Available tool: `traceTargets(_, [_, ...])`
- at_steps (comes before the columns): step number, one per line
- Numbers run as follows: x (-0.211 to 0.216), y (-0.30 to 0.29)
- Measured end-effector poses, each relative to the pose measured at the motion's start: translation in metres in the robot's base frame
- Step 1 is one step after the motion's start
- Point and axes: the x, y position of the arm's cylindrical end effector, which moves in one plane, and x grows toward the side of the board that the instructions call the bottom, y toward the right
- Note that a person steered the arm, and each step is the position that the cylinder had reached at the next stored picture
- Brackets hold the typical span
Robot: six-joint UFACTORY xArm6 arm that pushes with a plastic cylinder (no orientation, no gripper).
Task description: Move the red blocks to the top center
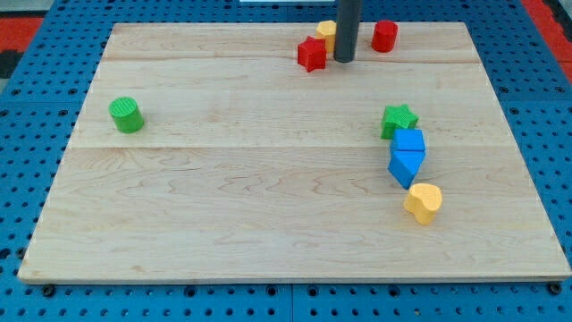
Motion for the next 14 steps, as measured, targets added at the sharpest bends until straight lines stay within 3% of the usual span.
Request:
traceTargets(2, [-0.037, 0.129])
traceTargets(3, [-0.055, 0.117])
traceTargets(4, [-0.056, 0.029])
traceTargets(5, [-0.061, -0.001])
traceTargets(6, [-0.077, 0.025])
traceTargets(7, [-0.089, -0.008])
traceTargets(8, [-0.062, -0.076])
traceTargets(9, [-0.058, -0.101])
traceTargets(10, [-0.07, -0.044])
traceTargets(11, [-0.055, -0.006])
traceTargets(12, [-0.027, -0.046])
traceTargets(13, [-0.013, -0.124])
traceTargets(14, [0.006, -0.049])
